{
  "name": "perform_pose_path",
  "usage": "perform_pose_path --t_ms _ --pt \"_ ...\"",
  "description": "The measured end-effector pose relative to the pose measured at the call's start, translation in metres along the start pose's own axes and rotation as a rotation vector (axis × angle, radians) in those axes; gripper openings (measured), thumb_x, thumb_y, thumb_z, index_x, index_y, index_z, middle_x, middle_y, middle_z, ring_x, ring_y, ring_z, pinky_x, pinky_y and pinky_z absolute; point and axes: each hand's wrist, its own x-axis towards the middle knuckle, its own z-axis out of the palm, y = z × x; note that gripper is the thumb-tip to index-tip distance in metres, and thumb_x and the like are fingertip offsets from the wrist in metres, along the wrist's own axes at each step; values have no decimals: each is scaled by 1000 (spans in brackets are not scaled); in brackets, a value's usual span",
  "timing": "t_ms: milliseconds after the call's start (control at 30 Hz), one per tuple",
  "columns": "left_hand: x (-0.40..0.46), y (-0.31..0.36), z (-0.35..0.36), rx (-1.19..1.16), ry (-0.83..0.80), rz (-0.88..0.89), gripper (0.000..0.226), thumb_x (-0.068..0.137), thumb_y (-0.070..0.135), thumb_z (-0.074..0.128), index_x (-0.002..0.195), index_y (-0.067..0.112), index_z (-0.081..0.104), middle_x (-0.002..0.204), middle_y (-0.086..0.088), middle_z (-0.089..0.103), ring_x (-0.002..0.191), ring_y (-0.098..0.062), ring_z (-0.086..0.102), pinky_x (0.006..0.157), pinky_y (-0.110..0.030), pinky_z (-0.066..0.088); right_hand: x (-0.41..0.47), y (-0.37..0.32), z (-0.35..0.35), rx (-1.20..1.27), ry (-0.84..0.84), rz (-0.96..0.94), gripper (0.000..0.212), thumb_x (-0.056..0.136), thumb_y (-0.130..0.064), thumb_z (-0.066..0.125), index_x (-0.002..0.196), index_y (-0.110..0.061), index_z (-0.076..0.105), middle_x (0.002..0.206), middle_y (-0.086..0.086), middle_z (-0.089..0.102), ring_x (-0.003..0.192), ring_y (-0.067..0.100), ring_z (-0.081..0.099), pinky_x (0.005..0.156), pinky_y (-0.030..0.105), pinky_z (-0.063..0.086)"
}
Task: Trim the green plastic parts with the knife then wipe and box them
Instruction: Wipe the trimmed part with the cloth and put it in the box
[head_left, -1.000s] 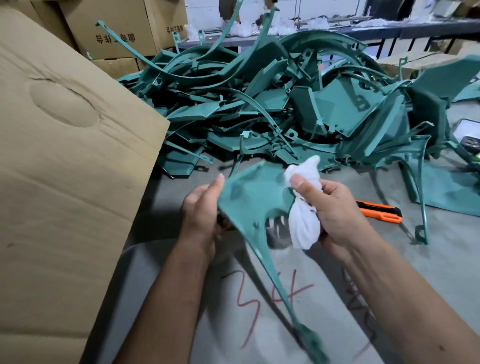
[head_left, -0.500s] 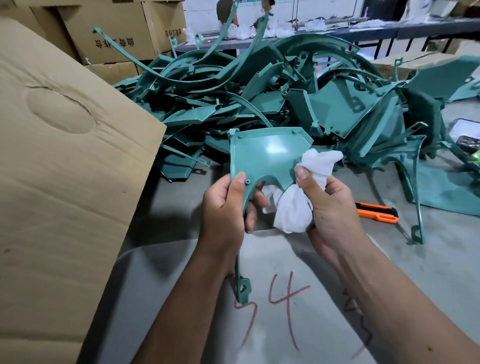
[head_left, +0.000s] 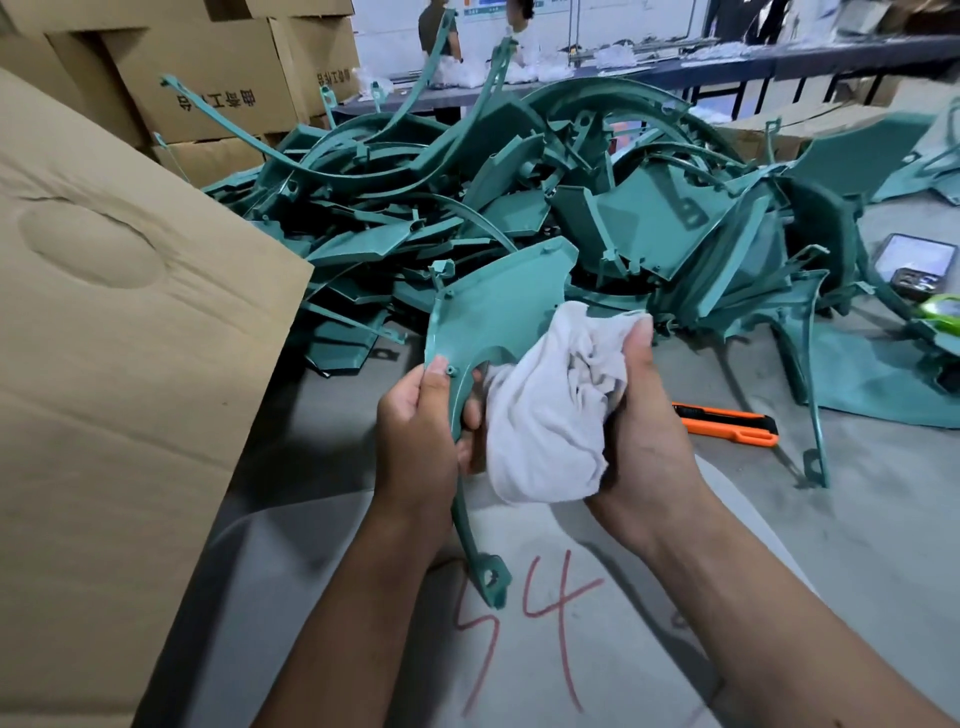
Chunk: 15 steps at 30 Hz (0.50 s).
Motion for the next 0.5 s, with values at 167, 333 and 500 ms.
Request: perform_pose_path --t_ms 167,333,500 --pt "-2 2 1 37 -67 17 34 111 24 39 91 2 55 56 2 46 38 -8 33 36 -19 26 -4 2 5 -31 22 -65 63 91 -56 55 112 2 67 109 21 76 92 34 76 73 41 63" --pt "-9 9 5 -77 -220 -58 37 108 36 42 92 6 55 58 -4 49 39 -11 30 36 -21 22 -7 -3 4 -98 66 -281 25 87 -21 70 87 4 65 77 21 70 66 35 69 58 44 61" --pt "-7 15 8 -54 -282 -125 36 103 41 51 93 7 48 52 2 33 36 -7 25 38 -16 20 -3 -6 -5 -246 90 -369 7 77 -23 77 76 -18 81 72 2 73 62 15 68 58 26 56"
